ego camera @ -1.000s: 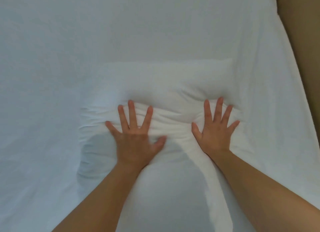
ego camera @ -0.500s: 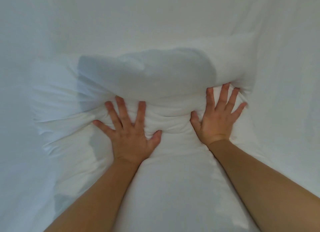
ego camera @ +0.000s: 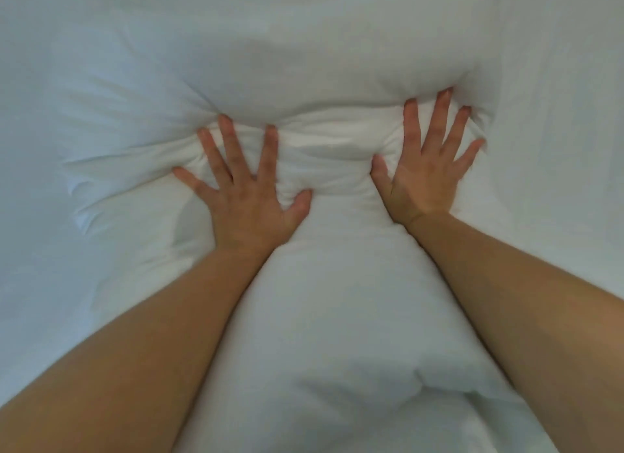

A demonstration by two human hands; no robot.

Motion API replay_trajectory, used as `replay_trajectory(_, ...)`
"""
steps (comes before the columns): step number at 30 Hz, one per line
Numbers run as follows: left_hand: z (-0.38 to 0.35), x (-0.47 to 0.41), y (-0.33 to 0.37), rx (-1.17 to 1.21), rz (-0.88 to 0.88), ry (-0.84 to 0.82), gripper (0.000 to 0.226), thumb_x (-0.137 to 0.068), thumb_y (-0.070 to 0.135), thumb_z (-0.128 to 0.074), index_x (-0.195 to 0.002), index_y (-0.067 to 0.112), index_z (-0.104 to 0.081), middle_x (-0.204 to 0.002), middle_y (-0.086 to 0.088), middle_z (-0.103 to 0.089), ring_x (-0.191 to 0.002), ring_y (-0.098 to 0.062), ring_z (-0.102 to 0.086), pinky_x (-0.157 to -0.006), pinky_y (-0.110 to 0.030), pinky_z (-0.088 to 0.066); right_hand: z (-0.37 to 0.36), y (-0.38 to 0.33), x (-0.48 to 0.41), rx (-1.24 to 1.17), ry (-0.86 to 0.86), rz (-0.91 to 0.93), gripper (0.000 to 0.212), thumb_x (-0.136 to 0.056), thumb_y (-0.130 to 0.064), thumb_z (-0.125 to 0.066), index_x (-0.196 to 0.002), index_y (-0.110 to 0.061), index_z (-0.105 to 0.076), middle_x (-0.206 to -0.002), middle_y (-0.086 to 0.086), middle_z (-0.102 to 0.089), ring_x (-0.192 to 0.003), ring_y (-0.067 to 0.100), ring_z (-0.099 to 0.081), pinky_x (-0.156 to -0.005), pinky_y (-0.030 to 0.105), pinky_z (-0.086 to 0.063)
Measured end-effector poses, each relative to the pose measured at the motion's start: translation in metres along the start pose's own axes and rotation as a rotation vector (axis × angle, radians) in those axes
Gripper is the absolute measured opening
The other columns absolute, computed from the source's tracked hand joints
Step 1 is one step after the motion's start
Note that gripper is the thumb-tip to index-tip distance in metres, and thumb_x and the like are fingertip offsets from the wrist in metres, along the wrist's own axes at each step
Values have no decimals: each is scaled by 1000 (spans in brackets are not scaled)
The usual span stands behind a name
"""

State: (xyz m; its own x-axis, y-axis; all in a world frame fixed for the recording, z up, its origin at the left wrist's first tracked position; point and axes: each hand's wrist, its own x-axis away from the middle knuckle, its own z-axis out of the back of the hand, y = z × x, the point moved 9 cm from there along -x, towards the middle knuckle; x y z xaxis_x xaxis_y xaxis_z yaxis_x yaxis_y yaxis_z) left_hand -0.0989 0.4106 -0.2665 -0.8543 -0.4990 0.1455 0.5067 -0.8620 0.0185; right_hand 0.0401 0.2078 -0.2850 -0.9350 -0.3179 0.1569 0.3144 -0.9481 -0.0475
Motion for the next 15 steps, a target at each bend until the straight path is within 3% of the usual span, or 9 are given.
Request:
replay_trajectory(4, 13, 8, -5, -4, 46, -69, 91, -77, 78, -26, -154, 35, -4, -160, -21, 5, -147, -43, 5, -103, -78, 1, 15, -2, 11, 31, -38, 17, 80, -88, -70, -21, -155, -33, 2, -164, 10, 6, -148, 42, 1, -110, 72, -7)
replay_trajectory(9, 62, 69, -11, 72, -11, -243, 85, -84, 74, -22, -154, 33, 6, -161, -10, 16, -147, -32, 16, -111, -69, 4, 62, -8, 82, -2, -225, 172, 78, -90, -68, -21, -154, -36, 11, -162, 5, 21, -148, 37, 16, -111, 70, 1)
replay_trajectory(12, 92, 152, 2, 121, -94, -283, 88, -78, 78, -12, -153, 36, 5, -163, -5, 12, -148, -29, 14, -111, -68, 5, 87, -14, 165, -7, -323, 309, 78, -84, -73, -6, -152, -40, 12, -162, 2, 21, -147, 35, 19, -111, 70, 3)
replay_trajectory(15, 103, 226, 3, 59, -128, -241, 93, -75, 82, -17, -154, 35, -2, -163, -8, 5, -149, -34, 8, -109, -72, 0, 93, -1, 228, -11, -352, 327, 81, -80, -76, -6, -152, -42, 12, -162, 2, 21, -147, 35, 19, -110, 70, 6)
